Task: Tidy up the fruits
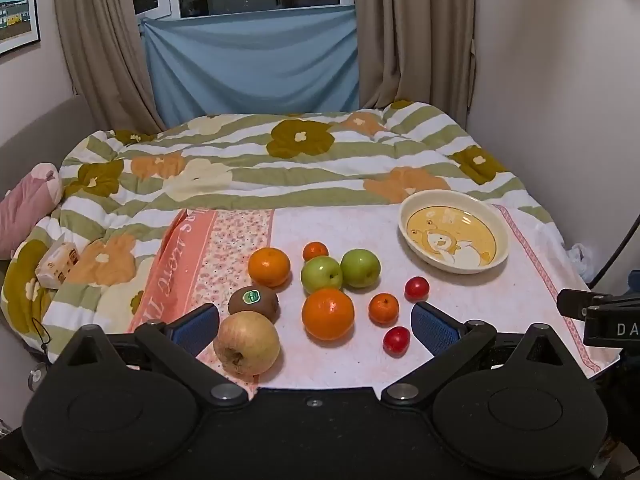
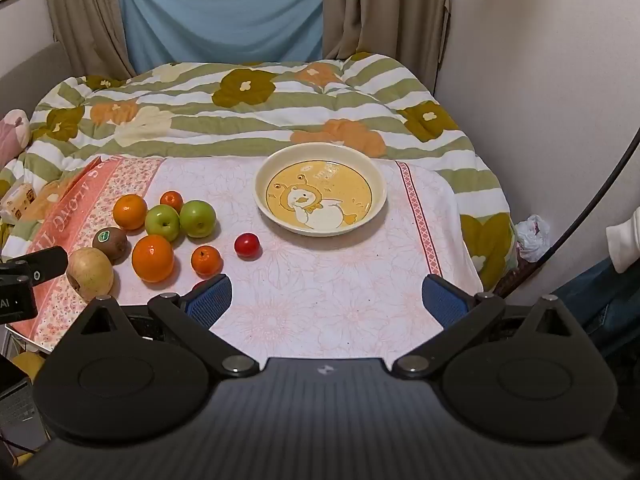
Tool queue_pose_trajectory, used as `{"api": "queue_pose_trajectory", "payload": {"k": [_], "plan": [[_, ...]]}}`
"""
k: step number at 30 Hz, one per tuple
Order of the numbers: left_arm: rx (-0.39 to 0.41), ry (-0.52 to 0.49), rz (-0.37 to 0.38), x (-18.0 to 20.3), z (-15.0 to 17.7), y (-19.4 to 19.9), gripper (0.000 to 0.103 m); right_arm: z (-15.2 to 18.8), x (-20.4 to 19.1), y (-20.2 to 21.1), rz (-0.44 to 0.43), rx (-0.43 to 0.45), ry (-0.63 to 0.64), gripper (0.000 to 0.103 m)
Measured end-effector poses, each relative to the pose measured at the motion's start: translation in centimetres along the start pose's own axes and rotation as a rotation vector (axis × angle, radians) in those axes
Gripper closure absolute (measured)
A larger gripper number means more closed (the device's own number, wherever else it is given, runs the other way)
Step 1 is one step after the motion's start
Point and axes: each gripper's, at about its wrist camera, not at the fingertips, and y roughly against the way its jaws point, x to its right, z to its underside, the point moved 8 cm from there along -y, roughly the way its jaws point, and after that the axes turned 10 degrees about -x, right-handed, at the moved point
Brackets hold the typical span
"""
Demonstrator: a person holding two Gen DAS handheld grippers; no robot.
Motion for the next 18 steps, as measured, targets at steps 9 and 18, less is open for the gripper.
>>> {"api": "queue_pose_trajectory", "payload": {"k": [9, 18], "plan": [[0.015, 0.017, 0.009, -0.49, -0.17, 0.47, 0.0, -0.15, 0.0, 0.04, -0.001, 0.001, -0.001, 0.0], [0.01, 0.011, 0.005, -0.15, -0.16, 0.03, 0.0, -0.13, 0.03, 0.09, -0.006, 0.001, -0.007, 0.0]]}}
